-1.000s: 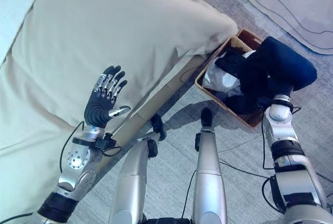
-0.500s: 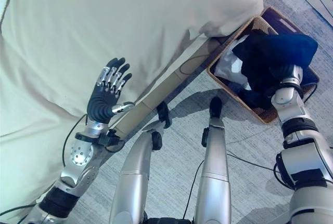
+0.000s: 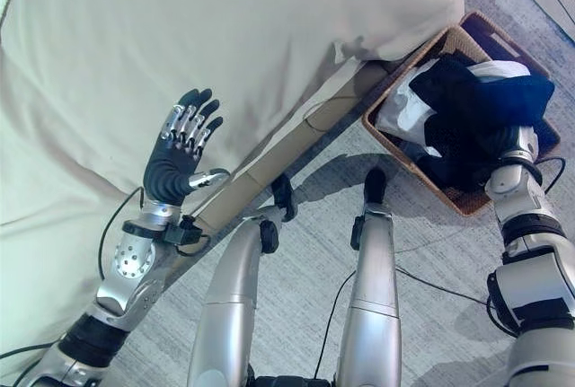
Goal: Pick up clothes into the bucket
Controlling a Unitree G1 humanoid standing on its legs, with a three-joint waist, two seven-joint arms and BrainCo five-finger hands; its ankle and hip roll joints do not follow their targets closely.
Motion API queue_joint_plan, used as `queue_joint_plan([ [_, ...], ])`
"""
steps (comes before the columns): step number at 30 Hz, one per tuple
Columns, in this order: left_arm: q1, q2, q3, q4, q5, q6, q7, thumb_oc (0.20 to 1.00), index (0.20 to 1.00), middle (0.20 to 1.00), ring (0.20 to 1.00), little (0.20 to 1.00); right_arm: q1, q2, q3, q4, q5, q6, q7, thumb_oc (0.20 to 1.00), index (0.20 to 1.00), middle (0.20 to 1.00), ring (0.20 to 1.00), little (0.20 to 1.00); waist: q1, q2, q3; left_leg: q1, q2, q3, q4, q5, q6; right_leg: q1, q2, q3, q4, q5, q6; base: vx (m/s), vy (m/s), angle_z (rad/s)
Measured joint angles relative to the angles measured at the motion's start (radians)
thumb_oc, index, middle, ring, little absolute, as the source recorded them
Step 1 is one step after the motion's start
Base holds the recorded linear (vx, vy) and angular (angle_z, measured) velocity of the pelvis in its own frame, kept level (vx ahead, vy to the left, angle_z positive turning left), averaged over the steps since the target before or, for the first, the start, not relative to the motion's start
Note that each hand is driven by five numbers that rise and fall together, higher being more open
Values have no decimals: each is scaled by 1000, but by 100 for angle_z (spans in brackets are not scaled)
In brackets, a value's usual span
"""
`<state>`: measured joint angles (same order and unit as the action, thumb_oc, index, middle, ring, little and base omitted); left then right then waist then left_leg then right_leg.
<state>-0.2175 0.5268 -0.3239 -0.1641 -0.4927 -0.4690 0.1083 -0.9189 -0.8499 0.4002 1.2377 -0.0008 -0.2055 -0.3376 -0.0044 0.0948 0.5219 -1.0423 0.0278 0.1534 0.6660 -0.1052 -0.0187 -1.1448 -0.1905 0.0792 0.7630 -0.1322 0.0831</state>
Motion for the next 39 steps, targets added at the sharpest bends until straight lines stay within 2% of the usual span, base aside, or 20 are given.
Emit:
queue_joint_plan([
  [10,0,-1,32,-3,0,4,1,1000,1000,1000,1000,1000,-24,0,-1,5,0,14,-1,1000,1000,1000,1000,1000,-9,-1,0,20,9,8,3,-3,6,28,12,6,-25,22,10,0,4,-5],
  [13,2,-1,35,-3,0,3,1,1000,1000,1000,1000,1000,-22,1,-5,12,2,14,-1,1000,1000,1000,1000,1000,-10,-1,-16,69,10,12,-43,2,13,75,10,4,-67,31,11,-25,-17,-2],
  [15,2,-6,33,-3,0,3,1,1000,1000,1000,1000,1000,-13,2,-30,15,9,13,-1,1000,1000,1000,1000,1000,-13,-6,-64,76,3,13,-81,18,25,82,7,-2,-103,52,17,-77,-30,2],
  [21,0,-22,33,44,0,3,-3,1000,1000,1000,1000,1000,121,31,-119,-137,90,-6,0,1000,1000,1000,1000,1000,-38,-23,-73,206,-2,8,-189,38,20,211,4,-24,-188,63,22,29,-53,2],
  [25,27,-54,63,82,-1,0,-11,1000,1000,1000,1000,1000,326,107,-249,-335,132,-37,-14,1000,1000,1000,1000,1000,-58,-47,-97,346,-4,-7,-290,71,4,348,5,-57,-260,68,23,75,-71,3],
  [29,44,-81,78,130,-32,1,-12,1000,1000,1000,1000,1000,512,194,-312,-476,140,-76,-32,1000,1000,1000,1000,1000,-66,-70,-124,467,3,-27,-379,94,-8,467,13,-92,-316,66,19,110,-93,12],
  [30,59,-95,96,145,-36,1,-15,1000,1000,1000,1000,1000,566,248,-371,-532,145,-78,-41,1000,1000,1000,1000,1000,-68,-70,-124,525,1,-43,-436,120,-23,526,12,-115,-351,67,18,73,-49,20],
  [34,111,-143,124,195,-80,3,-19,1000,1000,1000,1000,1000,668,381,-393,-640,183,-98,-40,1000,1000,1000,1000,1000,-69,-71,-137,681,9,-77,-560,164,-31,685,19,-171,-435,68,18,86,-50,24],
  [35,141,-152,117,209,-92,4,-25,1000,1000,1000,1000,1000,698,408,-380,-657,189,-119,-35,1000,1000,1000,1000,1000,-62,-69,-178,694,13,-80,-591,163,-33,691,22,-177,-448,62,12,138,-55,16],
  [36,163,-170,138,219,-91,7,-30,1000,1000,1000,1000,1000,711,445,-388,-696,205,-120,-27,1000,1000,1000,1000,1000,-60,-66,-183,731,17,-89,-633,182,-37,731,30,-191,-478,67,15,128,-41,17],
  [39,186,-177,156,232,-90,16,-31,1000,1000,1000,1000,1000,745,483,-387,-757,223,-137,3,1000,1000,1000,1000,1000,-58,-65,-188,793,25,-110,-676,201,-38,817,38,-227,-534,78,16,93,-20,23],
])
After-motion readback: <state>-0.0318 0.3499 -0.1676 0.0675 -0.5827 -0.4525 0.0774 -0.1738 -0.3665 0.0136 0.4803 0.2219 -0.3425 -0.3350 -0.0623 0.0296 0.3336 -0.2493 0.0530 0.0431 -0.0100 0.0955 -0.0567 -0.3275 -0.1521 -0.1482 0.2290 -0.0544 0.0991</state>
